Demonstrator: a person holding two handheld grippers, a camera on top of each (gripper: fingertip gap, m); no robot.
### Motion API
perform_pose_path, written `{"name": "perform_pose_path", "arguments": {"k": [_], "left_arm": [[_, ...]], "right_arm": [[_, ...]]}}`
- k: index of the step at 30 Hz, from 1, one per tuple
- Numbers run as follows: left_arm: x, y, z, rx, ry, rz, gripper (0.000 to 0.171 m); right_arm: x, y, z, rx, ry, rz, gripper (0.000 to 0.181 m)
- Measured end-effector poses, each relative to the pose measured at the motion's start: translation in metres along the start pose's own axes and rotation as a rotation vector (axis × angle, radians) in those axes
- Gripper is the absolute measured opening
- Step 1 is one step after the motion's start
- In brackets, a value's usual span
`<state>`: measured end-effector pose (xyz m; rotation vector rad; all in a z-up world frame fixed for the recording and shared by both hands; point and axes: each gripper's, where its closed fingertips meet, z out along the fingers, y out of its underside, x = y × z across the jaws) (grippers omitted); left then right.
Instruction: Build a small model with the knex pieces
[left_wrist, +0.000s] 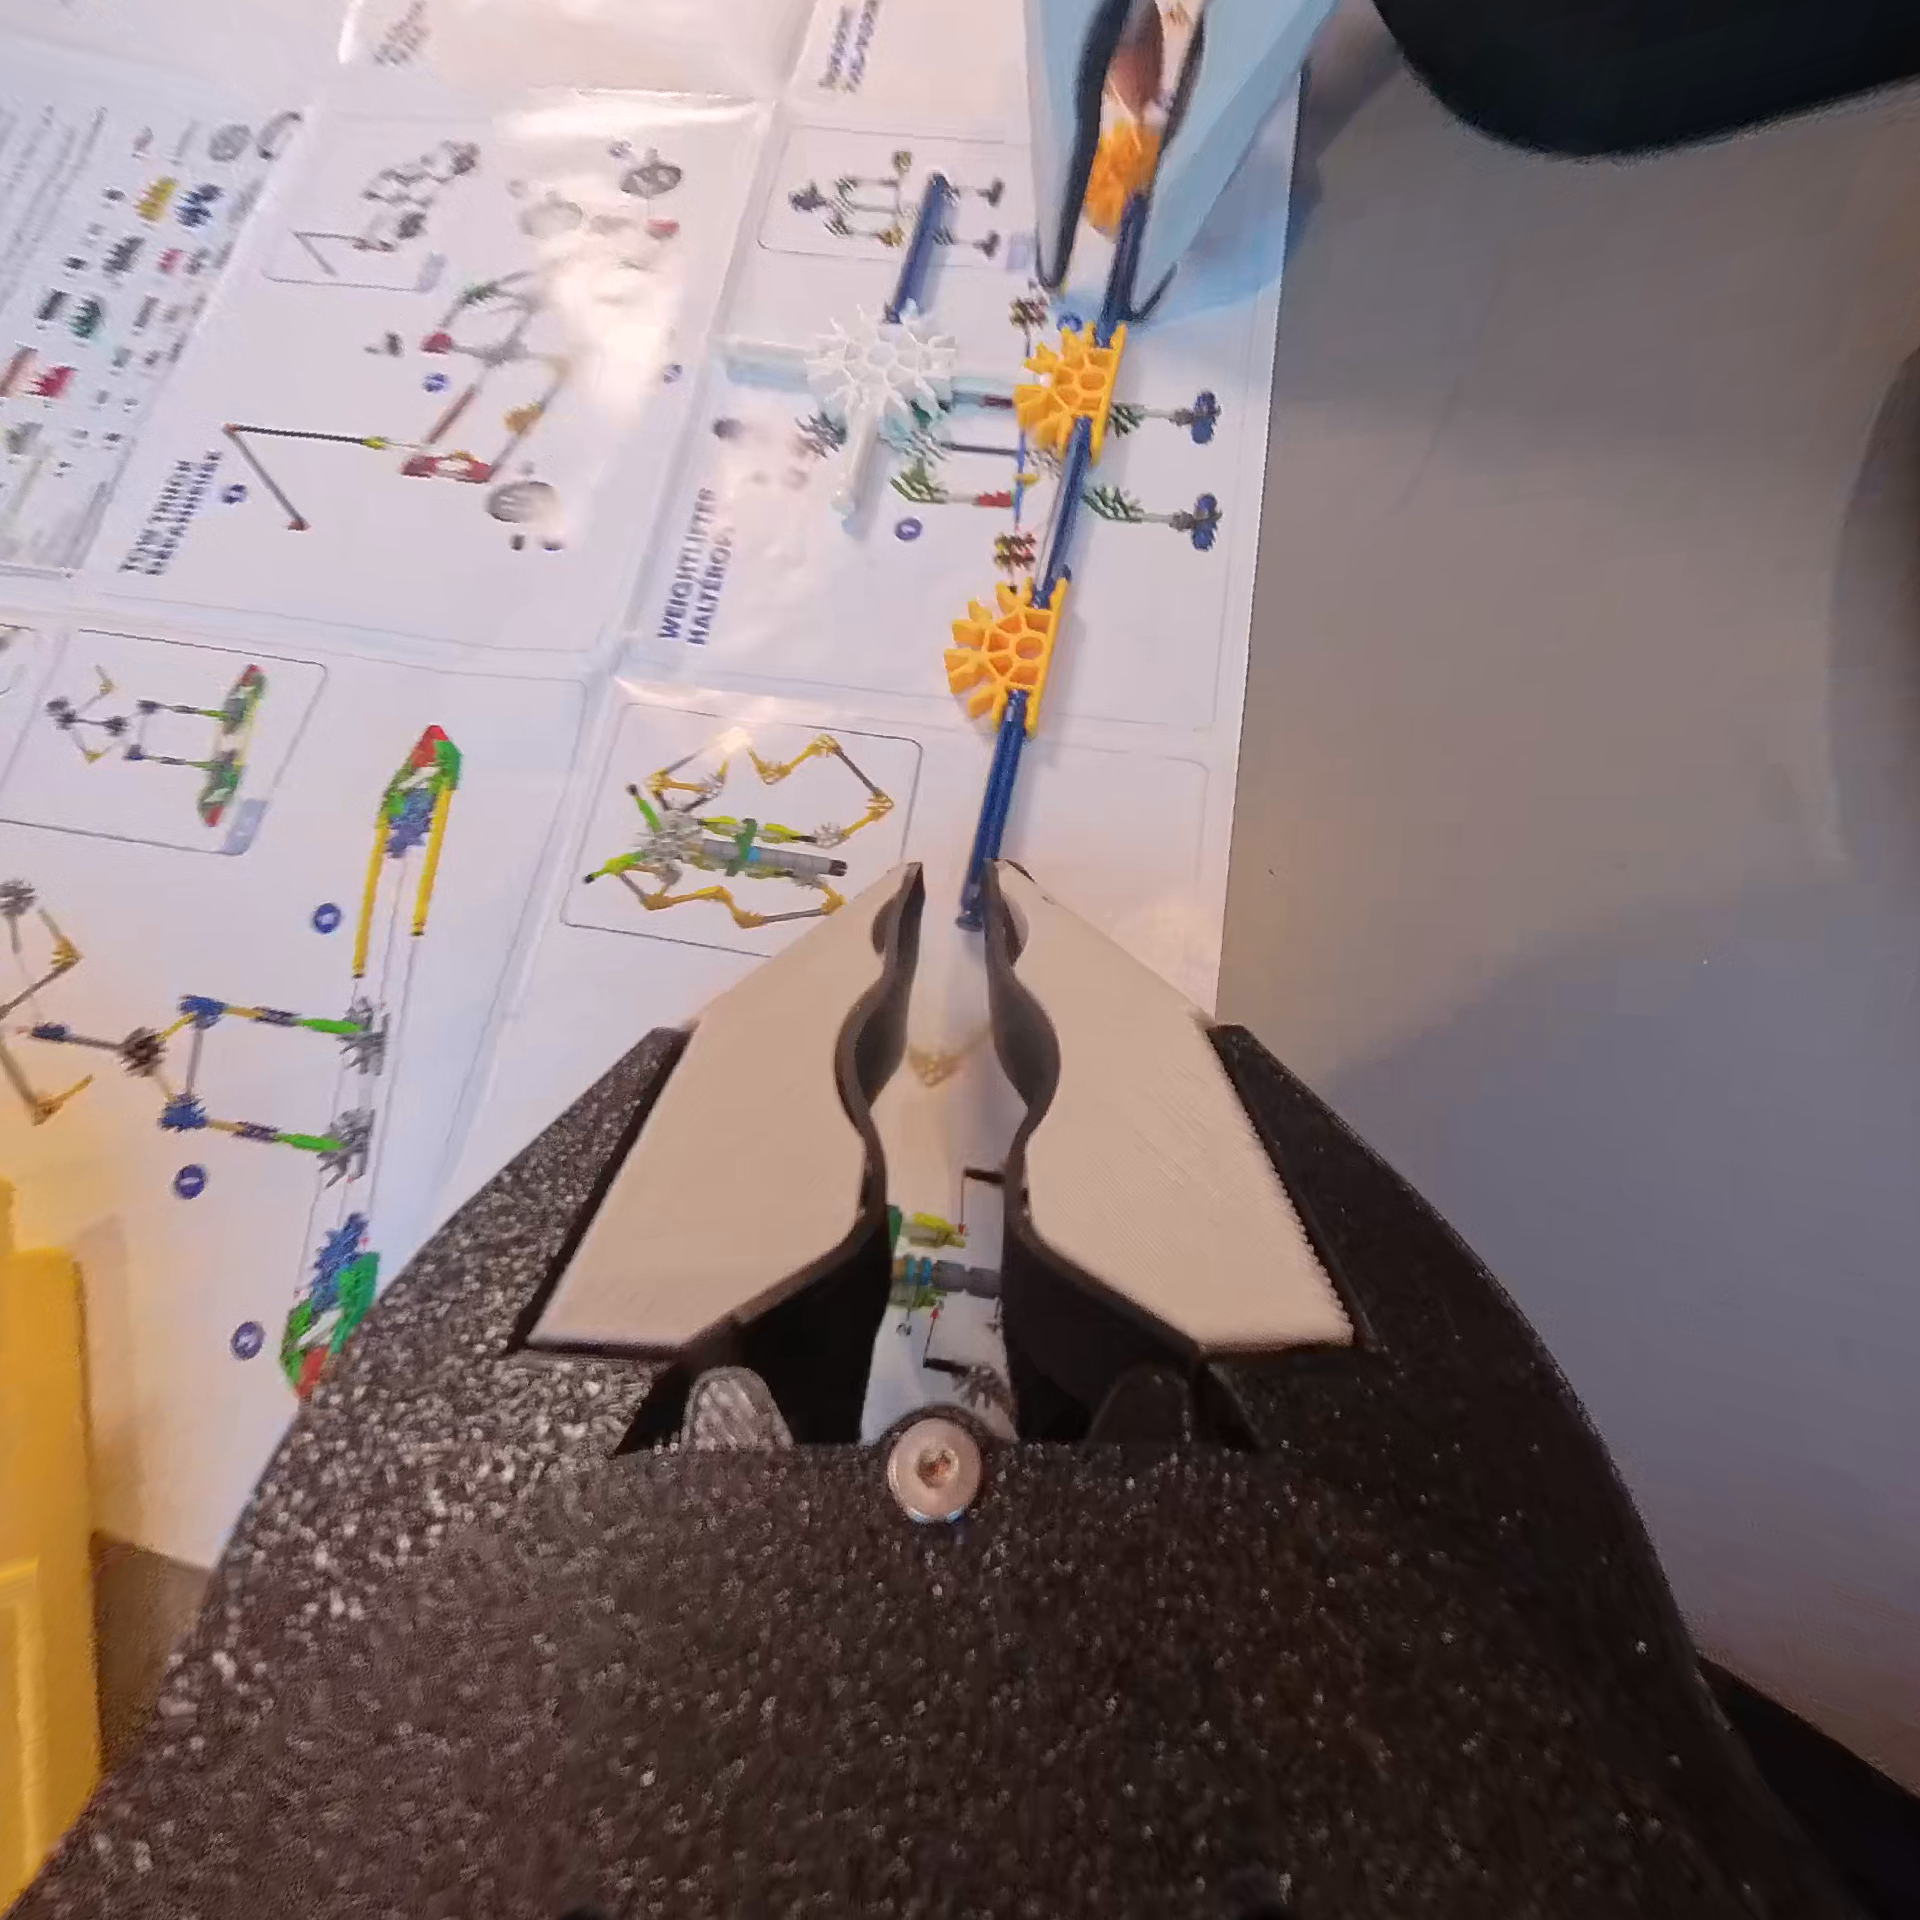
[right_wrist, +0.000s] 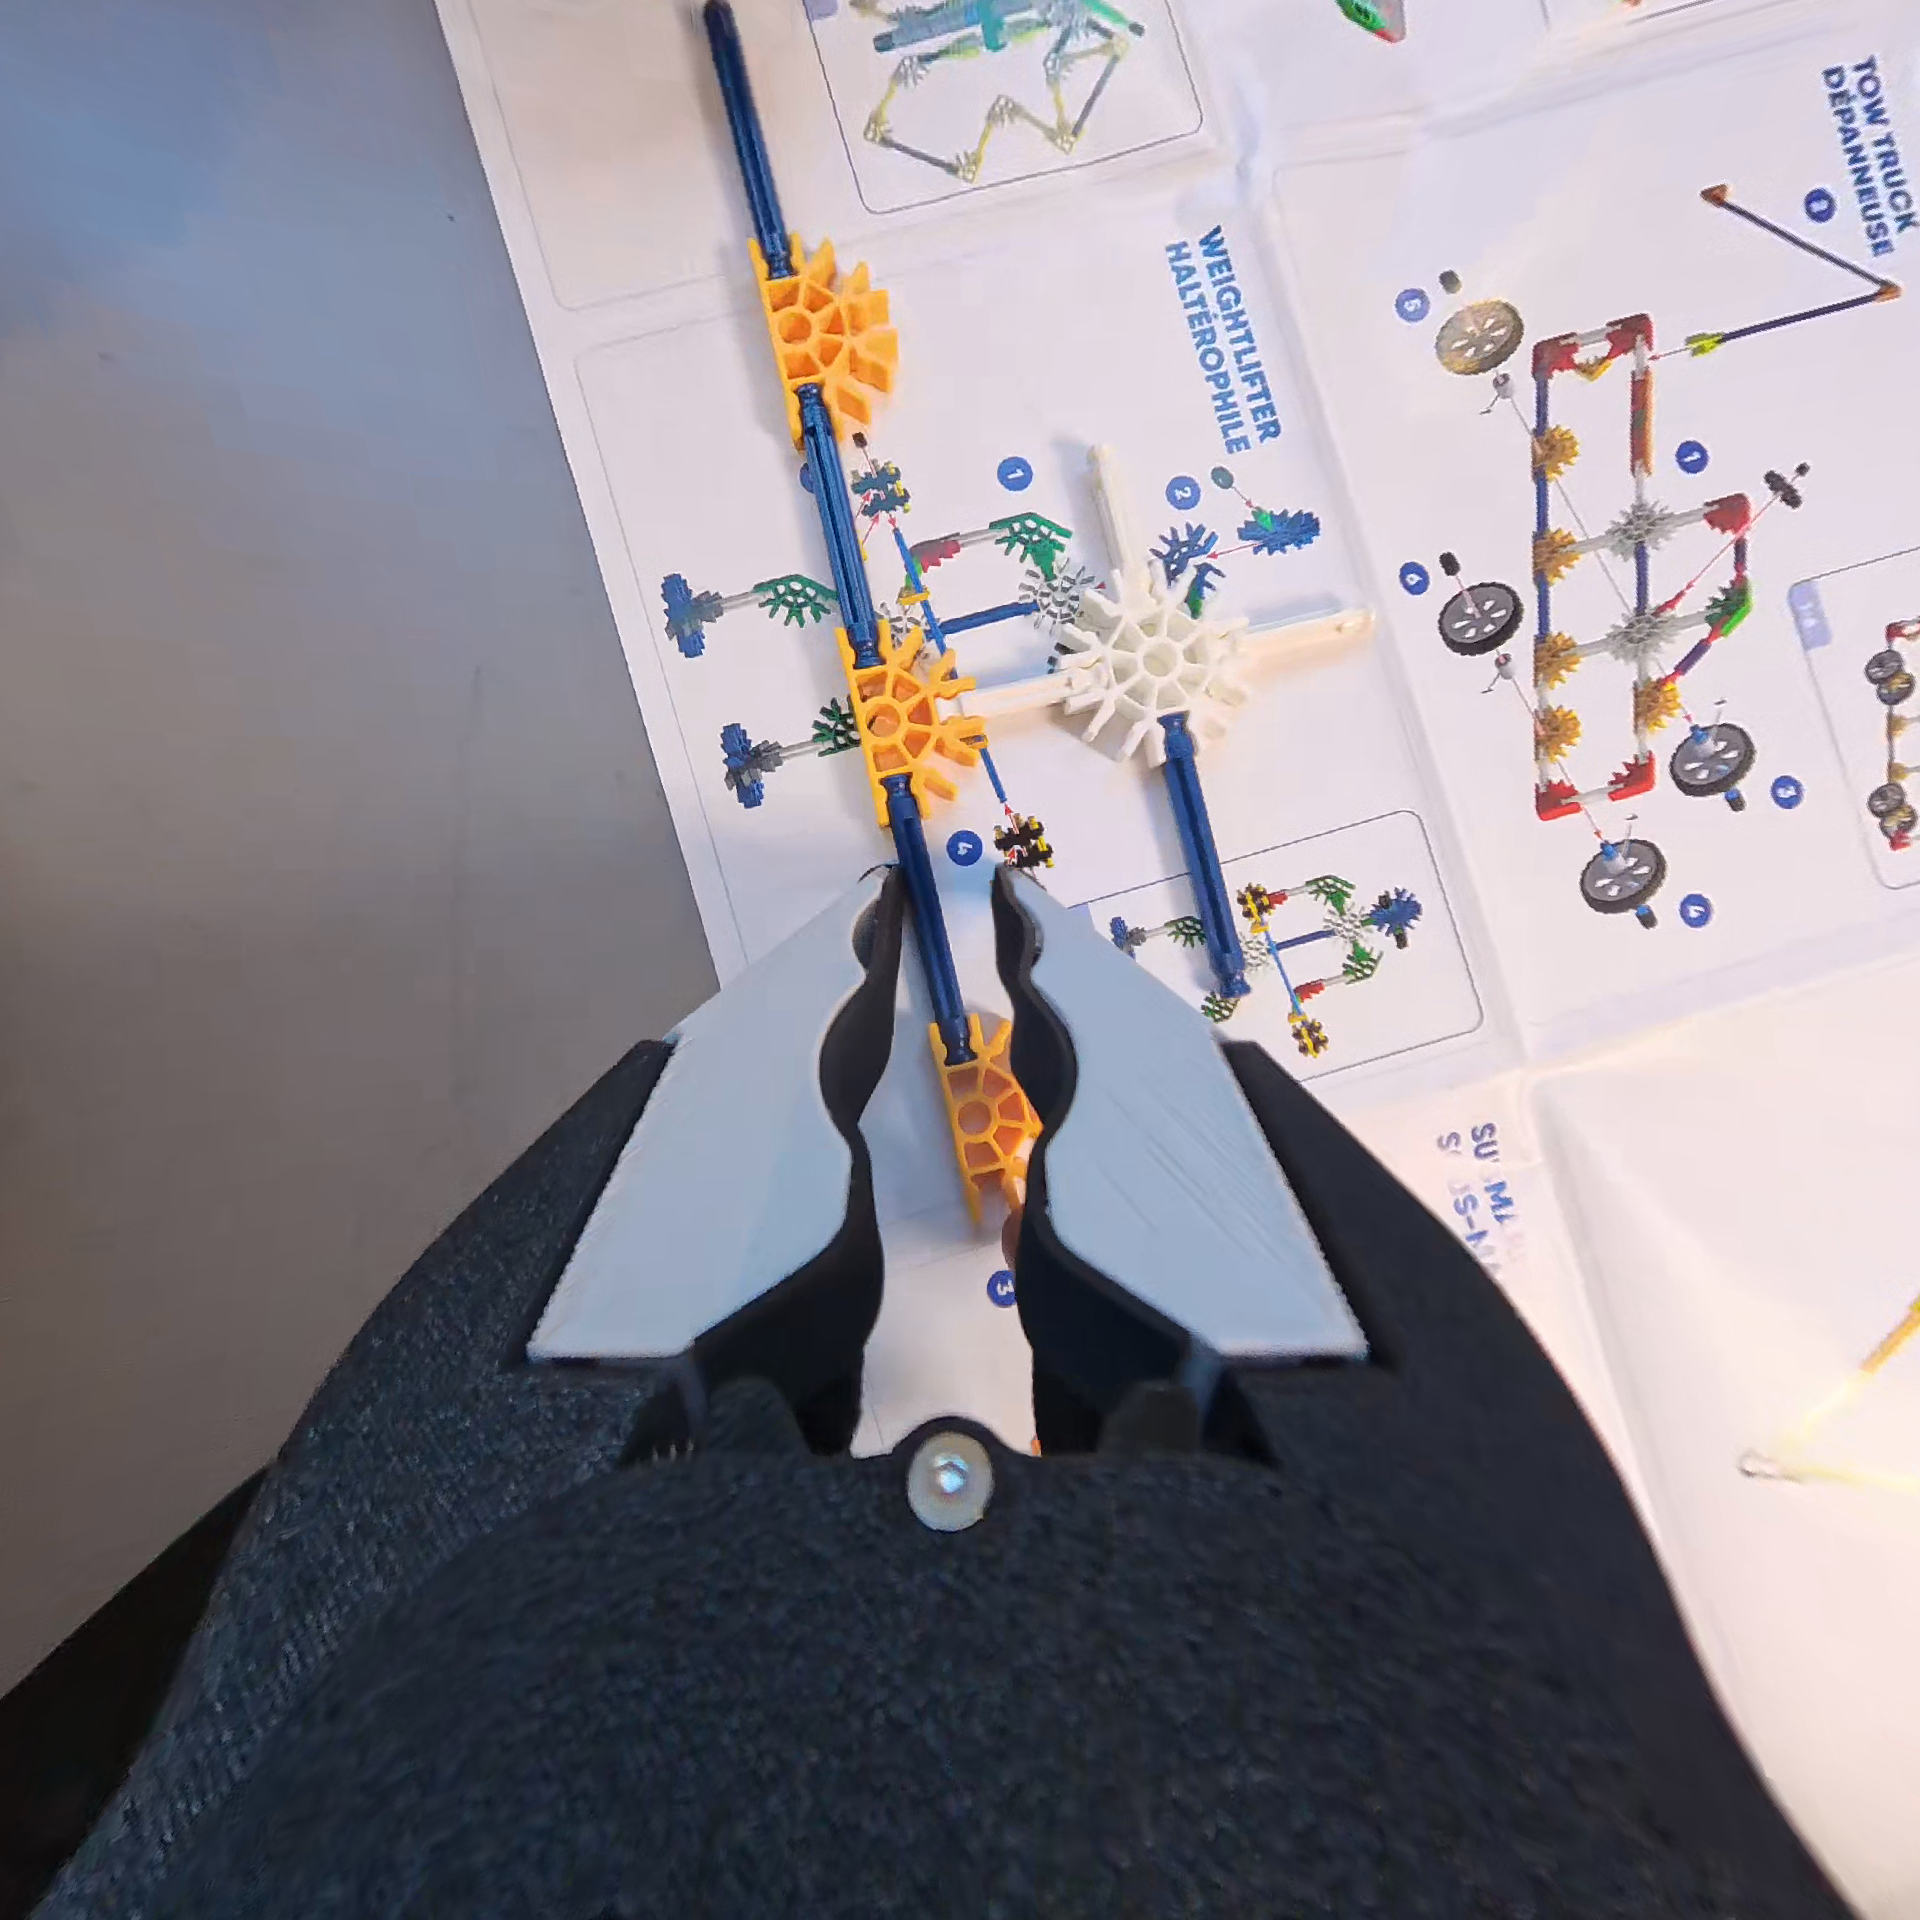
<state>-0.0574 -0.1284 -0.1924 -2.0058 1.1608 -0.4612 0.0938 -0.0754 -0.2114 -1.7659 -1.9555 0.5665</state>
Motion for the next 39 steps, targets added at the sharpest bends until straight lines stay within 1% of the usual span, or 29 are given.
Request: {"name": "perform_pose_path", "arguments": {"k": [2,3,4,6,10,12,15,18,20,26,27,28,31,35,37,39], "left_arm": [[-0.017,-0.005,-0.019,0.065,-0.073,-0.045,0.008],[-0.026,-0.003,-0.027,0.075,-0.117,-0.065,0.008],[-0.033,0.003,-0.031,0.065,-0.149,-0.082,0.009],[-0.038,0.017,-0.031,0.026,-0.170,-0.109,0.013],[-0.034,0.029,-0.015,-0.049,-0.144,-0.102,0.023],[-0.035,0.034,-0.010,-0.077,-0.157,-0.089,0.026],[-0.033,0.034,-0.009,-0.079,-0.151,-0.086,0.019],[-0.034,0.034,-0.009,-0.085,-0.158,-0.066,0.019],[-0.033,0.032,-0.009,-0.077,-0.159,-0.048,0.016],[-0.029,0.029,-0.007,-0.058,-0.142,-0.025,0.015],[-0.029,0.029,-0.008,-0.054,-0.138,-0.029,0.016],[-0.030,0.029,-0.009,-0.049,-0.138,-0.037,0.021],[-0.032,0.029,-0.014,-0.038,-0.135,-0.065,0.029],[-0.031,0.036,-0.011,-0.067,-0.116,-0.090,0.029],[-0.030,0.035,-0.009,-0.066,-0.105,-0.092,0.023],[-0.030,0.033,-0.007,-0.066,-0.096,-0.089,0.022]], "right_arm": [[0.000,0.000,0.000,0.011,-0.013,0.002,0.016],[0.000,0.000,0.000,0.017,-0.018,0.009,0.016],[0.000,0.001,0.000,0.020,-0.024,0.013,0.015],[0.000,0.004,-0.002,0.016,-0.043,0.013,0.013],[0.006,0.014,-0.009,-0.008,-0.049,0.001,0.014],[0.009,0.018,-0.012,-0.011,-0.044,0.000,0.014],[0.012,0.024,-0.016,-0.008,-0.048,-0.002,0.013],[0.013,0.026,-0.018,-0.007,-0.070,-0.003,0.013],[0.015,0.029,-0.020,-0.016,-0.079,-0.021,0.006],[0.017,0.032,-0.021,-0.019,-0.117,-0.037,0.006],[0.017,0.032,-0.021,-0.020,-0.122,-0.039,0.006],[0.017,0.032,-0.021,-0.023,-0.126,-0.043,0.007],[0.014,0.031,-0.022,-0.026,-0.133,-0.055,0.017],[0.013,0.022,-0.023,0.010,-0.116,-0.071,0.019],[0.011,0.008,-0.022,0.044,-0.113,-0.102,0.019],[0.007,-0.013,-0.017,0.092,-0.111,-0.148,0.020]]}}
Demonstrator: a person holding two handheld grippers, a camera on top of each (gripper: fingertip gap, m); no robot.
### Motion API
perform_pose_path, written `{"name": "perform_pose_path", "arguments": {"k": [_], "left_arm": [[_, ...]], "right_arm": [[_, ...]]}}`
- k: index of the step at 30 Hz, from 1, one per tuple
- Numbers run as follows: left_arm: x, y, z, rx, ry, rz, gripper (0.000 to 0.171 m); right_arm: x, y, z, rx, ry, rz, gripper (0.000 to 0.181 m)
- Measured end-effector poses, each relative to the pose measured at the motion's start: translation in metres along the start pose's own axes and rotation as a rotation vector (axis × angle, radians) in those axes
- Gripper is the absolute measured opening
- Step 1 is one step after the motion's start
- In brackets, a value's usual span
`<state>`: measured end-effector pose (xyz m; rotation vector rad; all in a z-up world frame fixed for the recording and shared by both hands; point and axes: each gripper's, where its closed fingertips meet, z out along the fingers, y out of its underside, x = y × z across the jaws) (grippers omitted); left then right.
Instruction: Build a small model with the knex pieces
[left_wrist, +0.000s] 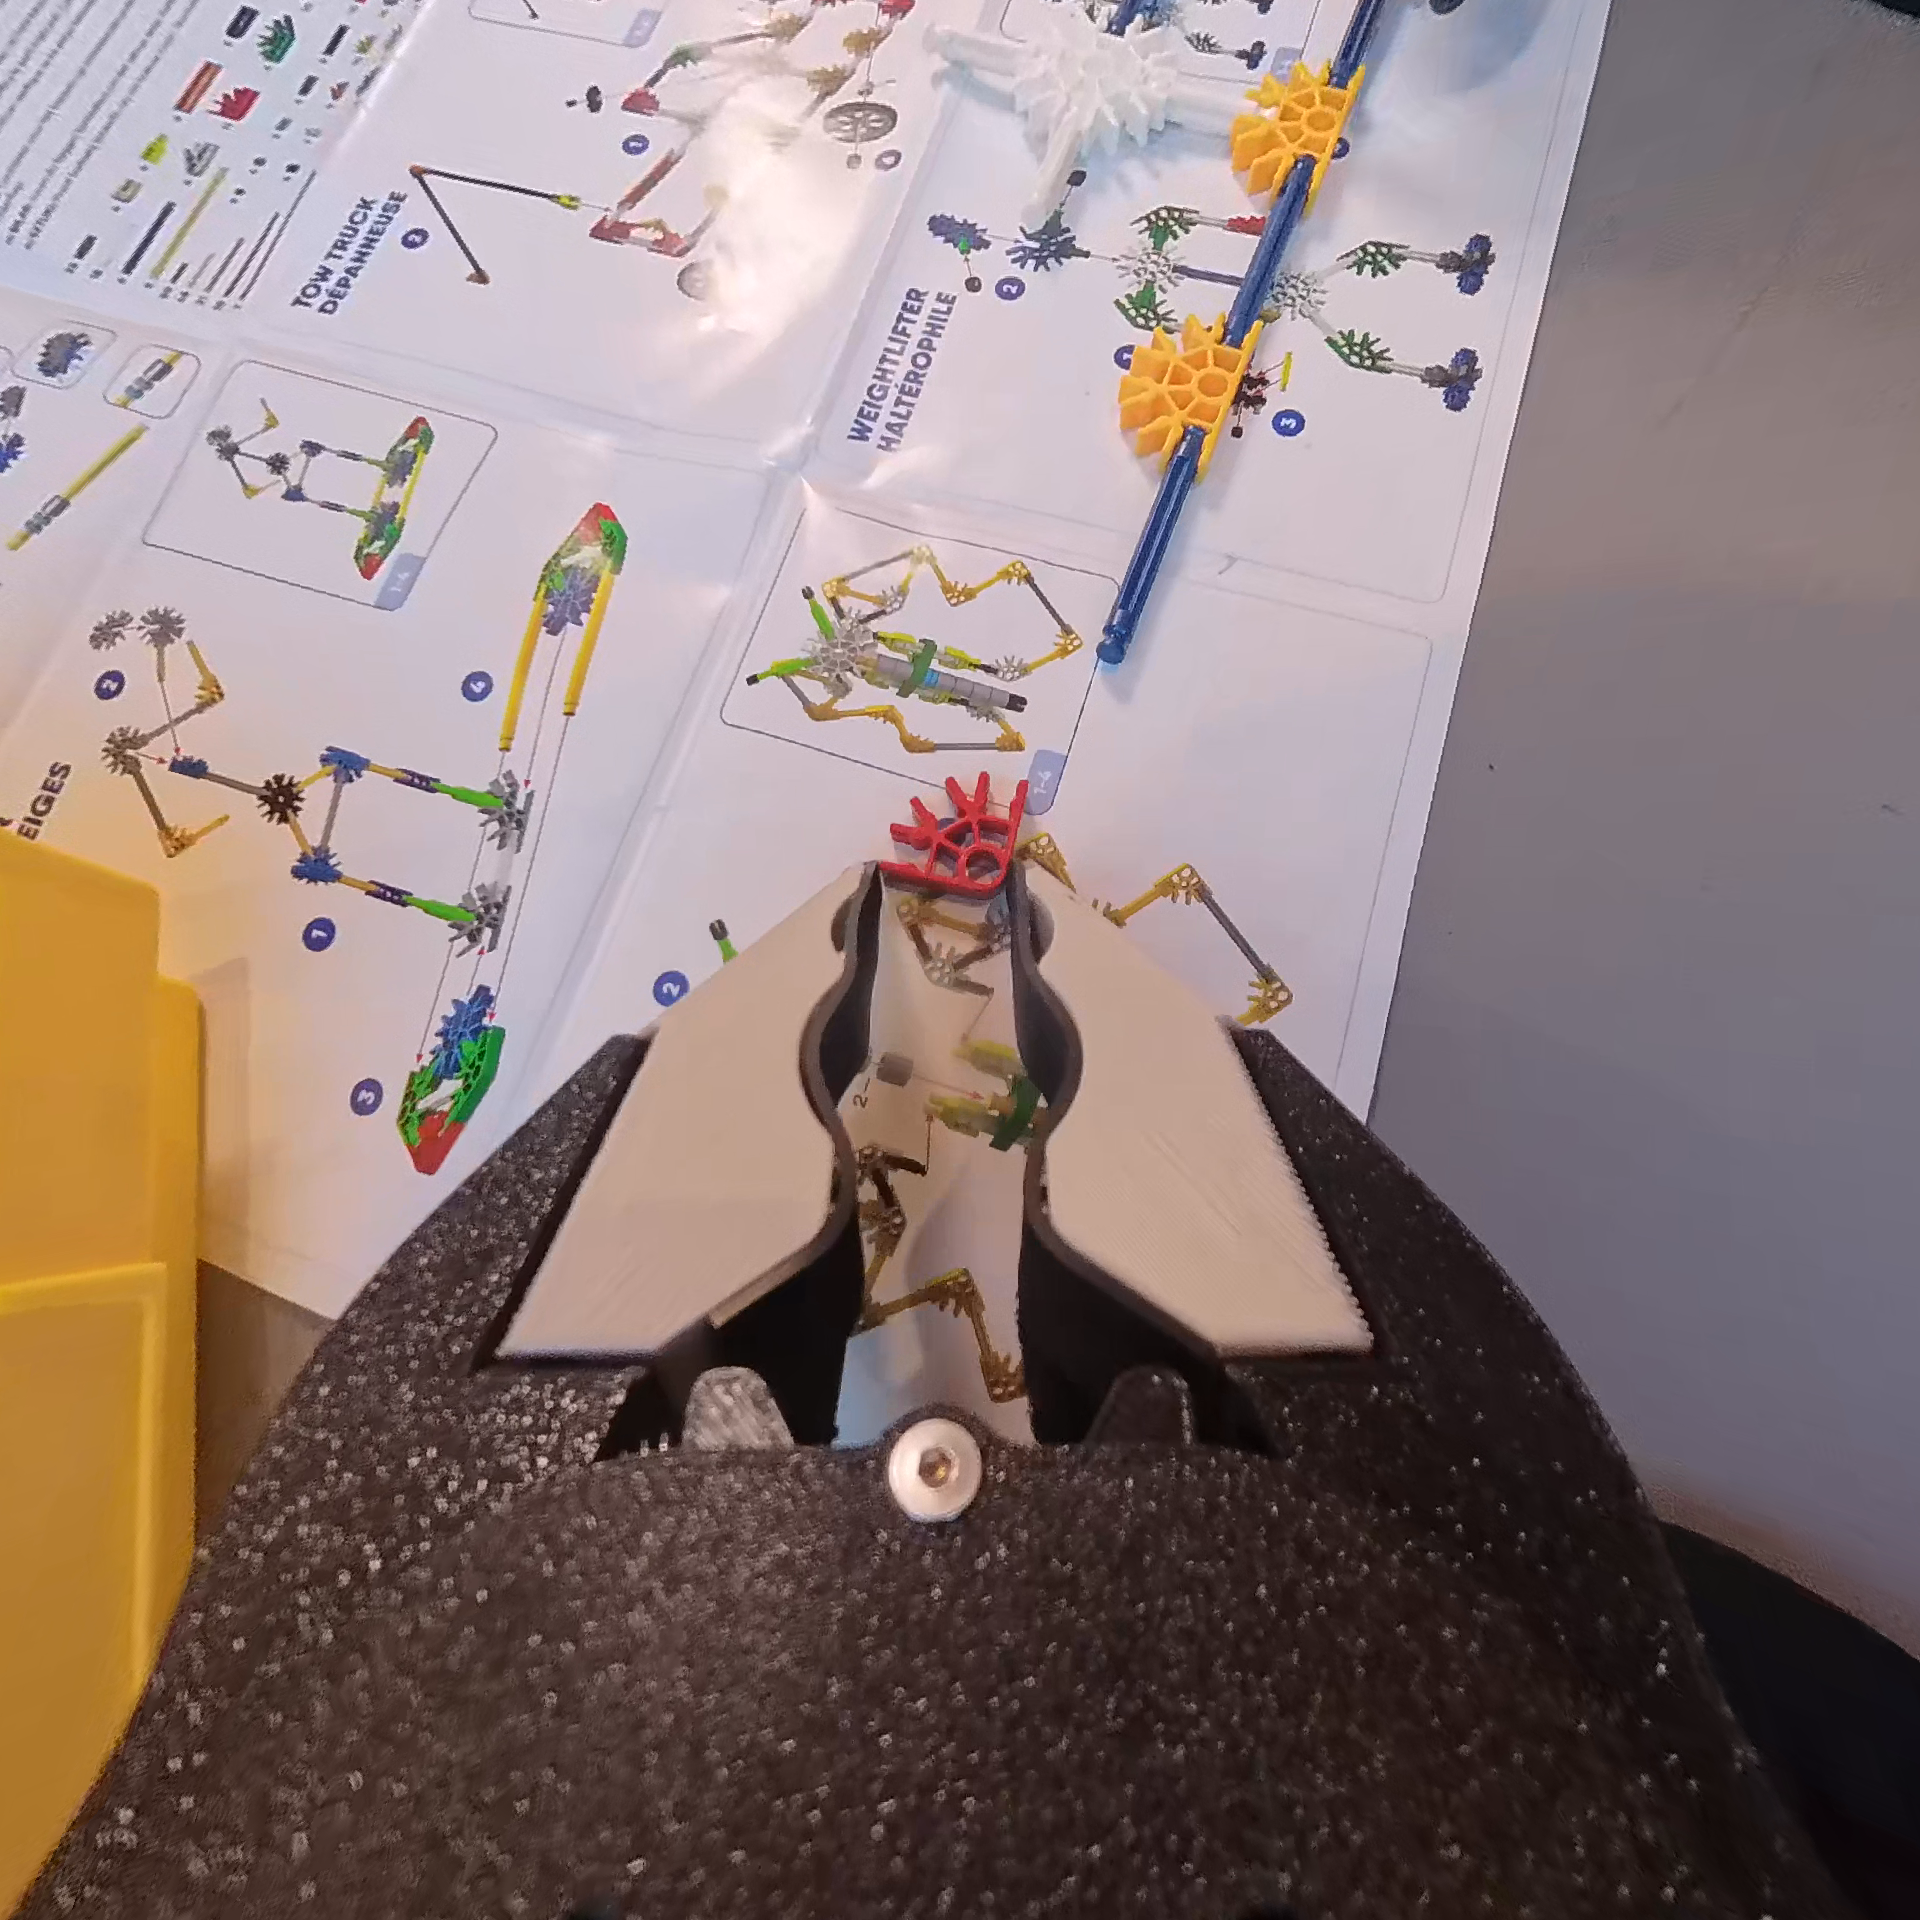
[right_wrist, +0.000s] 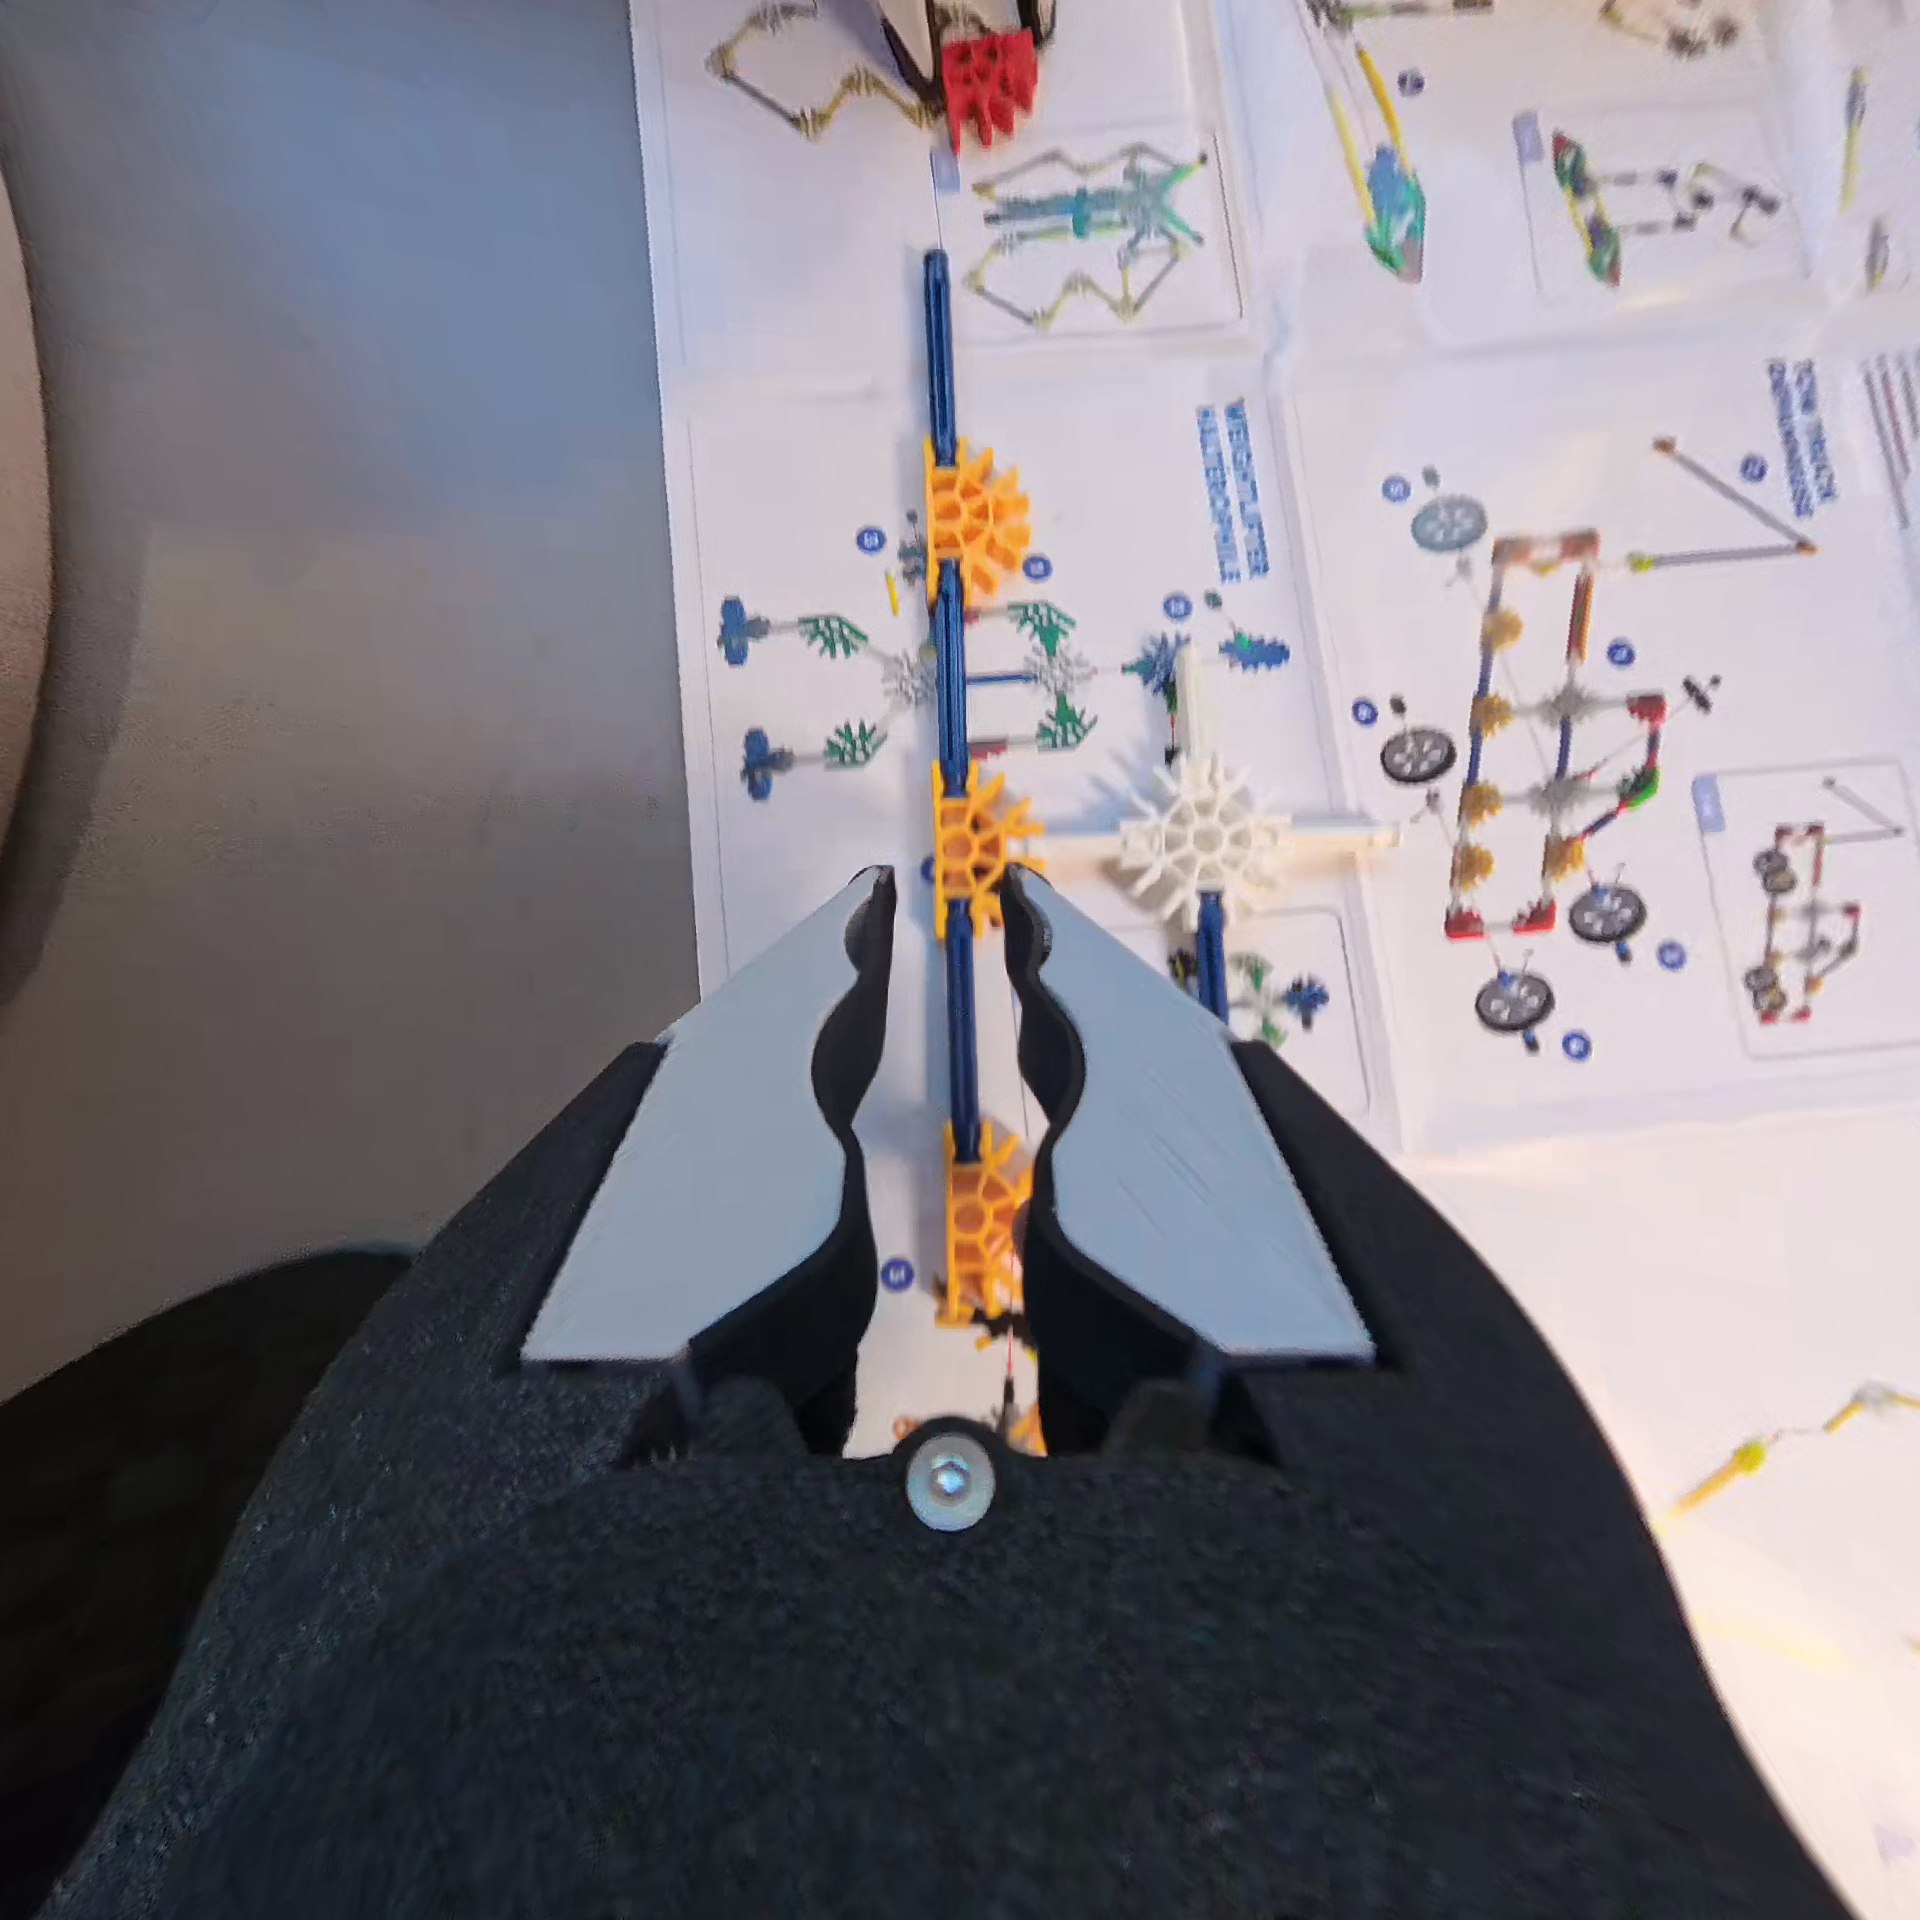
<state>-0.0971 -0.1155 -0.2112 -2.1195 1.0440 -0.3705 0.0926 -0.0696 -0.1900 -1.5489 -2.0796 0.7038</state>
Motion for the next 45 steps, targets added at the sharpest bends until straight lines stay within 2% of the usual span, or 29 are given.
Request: {"name": "perform_pose_path", "arguments": {"k": [4,8,12,16,23,30,39,45], "left_arm": [[0.003,-0.007,0.006,-0.001,0.021,0.057,0.022],[0.008,-0.019,0.009,0.032,0.060,0.108,0.022],[0.016,-0.028,0.008,0.067,0.108,0.149,0.022],[0.029,-0.032,0.013,0.059,0.168,0.174,0.022],[0.038,-0.026,0.013,0.041,0.158,0.184,0.022],[0.039,-0.022,0.016,0.016,0.128,0.177,0.022],[0.040,-0.021,0.017,0.006,0.122,0.170,0.022],[0.040,-0.021,0.015,0.009,0.121,0.169,0.022]], "right_arm": [[0.001,-0.042,0.035,0.039,-0.011,-0.076,0.021],[0.000,-0.055,0.069,-0.036,-0.056,-0.104,0.019],[-0.010,-0.058,0.069,-0.058,-0.110,-0.096,0.014],[-0.014,-0.057,0.069,-0.051,-0.088,-0.093,0.014],[-0.015,-0.071,0.061,0.005,-0.081,-0.098,0.017],[-0.020,-0.097,0.078,0.065,-0.058,-0.117,0.011],[-0.023,-0.110,0.094,0.054,-0.053,-0.083,0.011],[-0.023,-0.106,0.101,0.010,-0.041,-0.088,0.006]]}}
